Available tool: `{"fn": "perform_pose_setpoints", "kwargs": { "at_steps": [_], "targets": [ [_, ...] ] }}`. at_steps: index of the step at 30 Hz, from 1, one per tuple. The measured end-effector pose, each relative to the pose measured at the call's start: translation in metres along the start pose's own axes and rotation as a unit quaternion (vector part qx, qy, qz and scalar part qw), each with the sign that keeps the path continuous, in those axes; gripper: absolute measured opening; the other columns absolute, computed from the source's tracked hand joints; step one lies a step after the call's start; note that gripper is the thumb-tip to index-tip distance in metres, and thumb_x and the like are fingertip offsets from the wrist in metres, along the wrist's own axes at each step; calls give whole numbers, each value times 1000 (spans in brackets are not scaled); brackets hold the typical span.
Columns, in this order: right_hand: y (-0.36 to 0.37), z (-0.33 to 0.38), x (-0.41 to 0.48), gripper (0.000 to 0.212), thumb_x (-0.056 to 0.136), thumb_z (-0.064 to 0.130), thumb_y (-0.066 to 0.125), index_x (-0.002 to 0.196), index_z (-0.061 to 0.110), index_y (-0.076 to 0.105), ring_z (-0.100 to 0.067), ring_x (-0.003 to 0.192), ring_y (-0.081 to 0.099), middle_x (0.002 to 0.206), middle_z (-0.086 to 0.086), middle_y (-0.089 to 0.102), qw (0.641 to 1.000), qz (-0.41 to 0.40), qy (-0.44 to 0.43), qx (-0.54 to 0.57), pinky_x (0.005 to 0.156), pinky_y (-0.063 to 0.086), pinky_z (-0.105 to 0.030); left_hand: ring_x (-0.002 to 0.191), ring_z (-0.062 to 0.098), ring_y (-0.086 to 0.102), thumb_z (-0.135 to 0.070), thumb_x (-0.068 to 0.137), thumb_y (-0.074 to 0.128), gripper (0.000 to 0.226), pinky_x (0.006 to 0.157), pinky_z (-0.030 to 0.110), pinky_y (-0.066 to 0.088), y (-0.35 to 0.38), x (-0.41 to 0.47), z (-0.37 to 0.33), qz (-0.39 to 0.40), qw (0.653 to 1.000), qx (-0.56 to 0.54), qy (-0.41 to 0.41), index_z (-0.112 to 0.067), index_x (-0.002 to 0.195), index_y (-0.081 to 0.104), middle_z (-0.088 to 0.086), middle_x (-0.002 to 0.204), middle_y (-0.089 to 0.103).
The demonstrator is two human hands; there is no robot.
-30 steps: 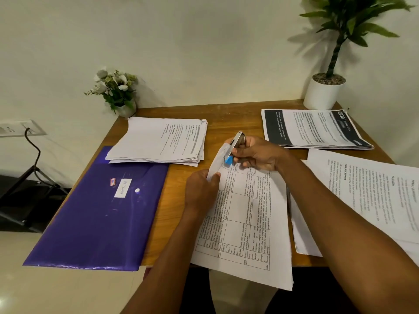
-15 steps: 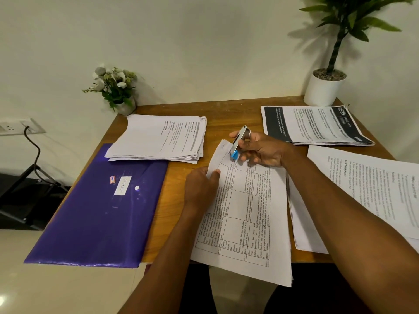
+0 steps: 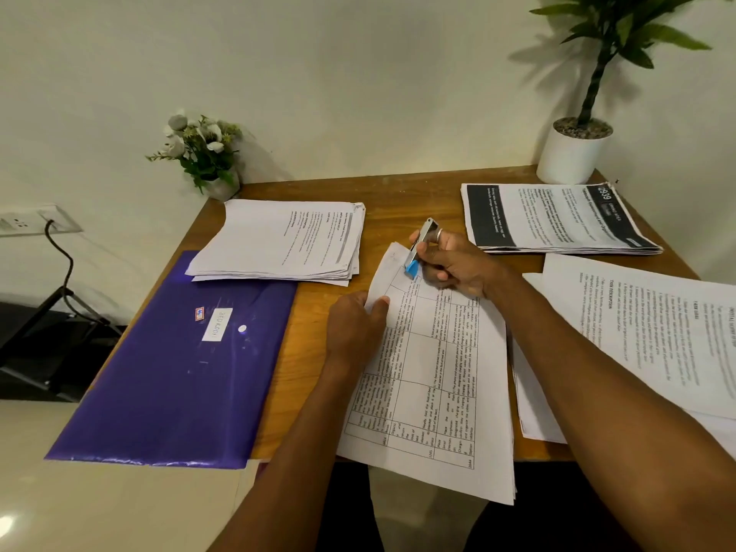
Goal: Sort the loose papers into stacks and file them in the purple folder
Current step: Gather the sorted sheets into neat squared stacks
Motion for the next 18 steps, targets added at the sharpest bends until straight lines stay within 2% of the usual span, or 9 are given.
{"fn": "perform_pose_setpoints", "kwargs": {
  "at_steps": [2, 4, 7, 9, 13, 15, 18],
  "targets": [
    [-2, 1, -1, 33, 100, 20, 58, 132, 14, 51, -14, 51, 54, 81, -15, 68, 1000, -4, 5, 10, 43, 36, -19, 78, 13, 71, -38, 101, 58, 26, 62, 20, 59, 0, 1, 1, 0, 1000, -5, 4, -14, 102, 69, 0, 107, 74],
    [-6, 6, -1, 34, 99, 19, 60, 132, 17, 53, -21, 63, 68, 101, -23, 72, 1000, -15, -8, 24, 41, 38, -18, 80, 15, 73, -39, 101, 58, 30, 67, 28, 63, 1, 1, 2, 2, 1000, -9, 2, -12, 107, 70, 1, 108, 75],
    [-23, 16, -5, 31, 101, 19, 58, 131, 17, 51, -20, 68, 70, 116, -18, 73, 994, -69, -53, 69, 41, 38, -19, 82, 16, 73, -38, 101, 58, 30, 65, 26, 62, 0, 0, 0, 2, 1000, -10, 4, -12, 109, 70, 1, 111, 74],
    [-38, 21, -15, 31, 102, 21, 59, 132, 19, 52, -17, 68, 69, 118, -12, 73, 987, -131, -71, 59, 44, 42, -20, 82, 17, 72, -37, 101, 58, 28, 64, 23, 60, -1, -2, -1, 4, 1000, -16, 3, -12, 108, 69, 1, 112, 73],
    [-53, 22, -46, 38, 98, 39, 64, 133, 26, 57, -12, 73, 69, 102, -6, 74, 955, -257, -54, -137, 53, 50, -21, 82, 17, 73, -36, 101, 59, 27, 62, 22, 59, -1, -1, 1, 21, 999, -34, -6, -12, 109, 68, 3, 110, 74],
    [-51, 22, -56, 43, 96, 46, 64, 133, 24, 59, -8, 81, 69, 106, 0, 73, 935, -275, -61, -214, 60, 53, -22, 84, 17, 74, -34, 101, 59, 28, 63, 22, 61, 0, 0, 3, 44, 997, -57, -26, -12, 116, 68, 2, 110, 75],
    [-44, 22, -71, 49, 94, 54, 64, 130, 22, 63, -10, 89, 70, 113, 5, 71, 912, -290, -62, -284, 78, 61, -36, 86, 18, 75, -33, 101, 60, 31, 74, 34, 64, -2, -2, 5, 65, 991, -95, -67, -12, 123, 67, 2, 106, 75]
  ]
}}
Point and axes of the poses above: each hand's wrist, its own x-axis towards the middle knuckle, its own y-axis out of the palm, z = x × y, the point moved 10 cm from there along x, towards the middle knuckle
